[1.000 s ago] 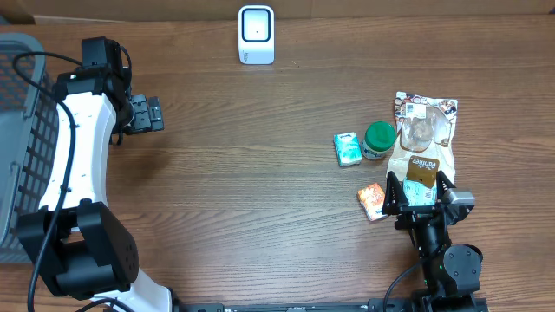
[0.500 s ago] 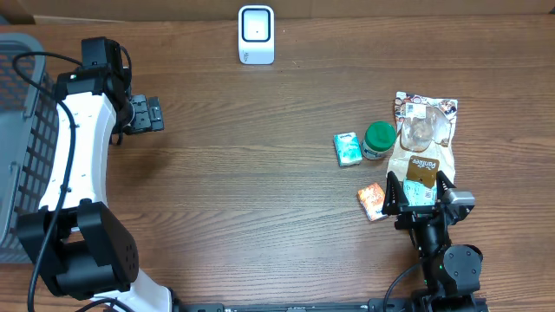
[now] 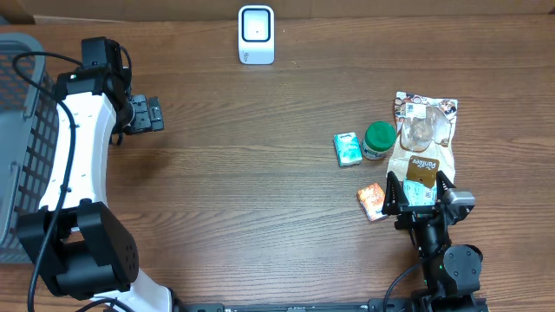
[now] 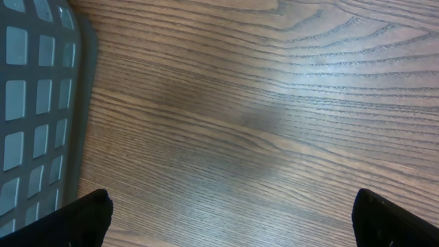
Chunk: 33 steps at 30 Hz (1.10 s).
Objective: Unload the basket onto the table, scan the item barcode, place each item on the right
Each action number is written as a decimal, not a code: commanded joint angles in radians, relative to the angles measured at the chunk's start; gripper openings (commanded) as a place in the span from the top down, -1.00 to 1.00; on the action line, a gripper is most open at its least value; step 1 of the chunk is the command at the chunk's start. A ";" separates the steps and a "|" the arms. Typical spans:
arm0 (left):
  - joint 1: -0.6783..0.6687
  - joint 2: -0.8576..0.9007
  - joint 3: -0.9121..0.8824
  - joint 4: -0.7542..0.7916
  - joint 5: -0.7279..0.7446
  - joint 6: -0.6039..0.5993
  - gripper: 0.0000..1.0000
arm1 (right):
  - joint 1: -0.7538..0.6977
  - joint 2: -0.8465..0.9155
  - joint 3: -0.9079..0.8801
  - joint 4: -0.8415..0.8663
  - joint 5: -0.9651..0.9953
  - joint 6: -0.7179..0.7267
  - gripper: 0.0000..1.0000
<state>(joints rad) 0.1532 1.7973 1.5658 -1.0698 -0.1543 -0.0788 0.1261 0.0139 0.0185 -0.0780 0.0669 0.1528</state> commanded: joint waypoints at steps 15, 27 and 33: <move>-0.030 -0.436 0.006 0.000 -0.002 -0.003 -0.99 | 0.006 -0.011 -0.011 0.004 0.010 -0.005 -1.00; -0.030 -0.791 -0.382 0.245 0.000 -0.004 -0.99 | 0.006 -0.011 -0.011 0.004 0.010 -0.005 -1.00; -0.031 -1.123 -0.871 0.786 0.172 -0.015 -0.99 | 0.006 -0.011 -0.011 0.004 0.011 -0.005 -1.00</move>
<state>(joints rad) 0.1257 0.8177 0.8600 -0.4282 -0.0895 -0.0799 0.1261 0.0128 0.0185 -0.0776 0.0677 0.1528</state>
